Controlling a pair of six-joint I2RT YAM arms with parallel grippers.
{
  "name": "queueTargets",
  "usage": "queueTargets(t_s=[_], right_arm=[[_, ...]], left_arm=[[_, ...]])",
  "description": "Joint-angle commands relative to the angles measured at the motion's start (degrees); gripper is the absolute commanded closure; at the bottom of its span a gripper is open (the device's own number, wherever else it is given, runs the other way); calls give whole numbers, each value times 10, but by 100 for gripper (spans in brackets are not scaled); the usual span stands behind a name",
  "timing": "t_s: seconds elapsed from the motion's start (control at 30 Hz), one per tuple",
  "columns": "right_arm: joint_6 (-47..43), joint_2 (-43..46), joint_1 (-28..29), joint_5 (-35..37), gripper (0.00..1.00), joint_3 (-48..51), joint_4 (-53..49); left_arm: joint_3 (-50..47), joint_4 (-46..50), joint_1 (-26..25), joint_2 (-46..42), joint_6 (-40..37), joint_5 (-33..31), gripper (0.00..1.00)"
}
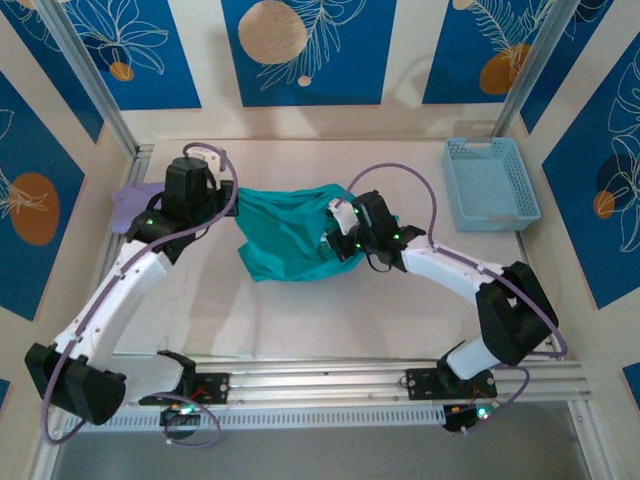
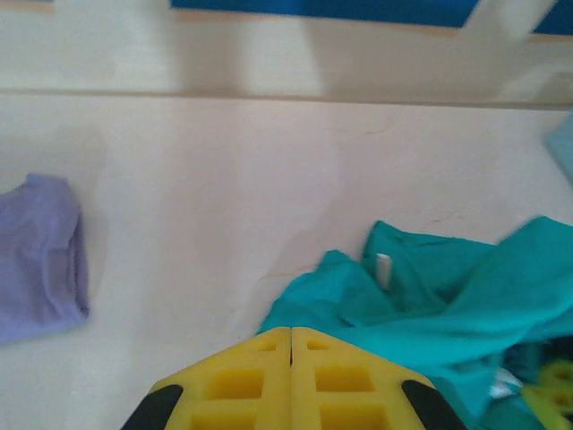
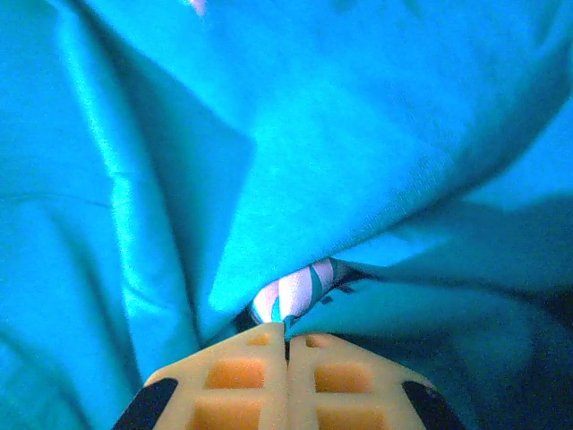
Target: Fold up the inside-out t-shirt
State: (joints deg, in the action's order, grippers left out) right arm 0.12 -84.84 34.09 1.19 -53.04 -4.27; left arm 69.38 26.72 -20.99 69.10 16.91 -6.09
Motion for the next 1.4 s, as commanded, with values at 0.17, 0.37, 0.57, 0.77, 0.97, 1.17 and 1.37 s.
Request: queueTargets(t_s=[0.17,0.37,0.57,0.77,0.97,1.17,1.37], right_arm=[[5,45,-32,-199,100,-25,114],[16,112,-75,-262,100,-10,148],[65,132,-103,-279,100,63,210],[55,113,-99,-263,100,89,207],[45,106,-98,-258,100,91,200],[45,109,-97,-250,100,85,191],[40,126,-97,-245,100,84,182]], left_arm=[[-33,-76,8,87,35,30,100],[-64,-100,74,144,72,25,100],[-151,-152,112,166,98,47,100],[-194,-159,70,102,87,117,43],[-195,-198,-34,56,85,211,30],[-146,-238,-127,129,89,282,30],[-110,-262,-135,205,95,291,50]])
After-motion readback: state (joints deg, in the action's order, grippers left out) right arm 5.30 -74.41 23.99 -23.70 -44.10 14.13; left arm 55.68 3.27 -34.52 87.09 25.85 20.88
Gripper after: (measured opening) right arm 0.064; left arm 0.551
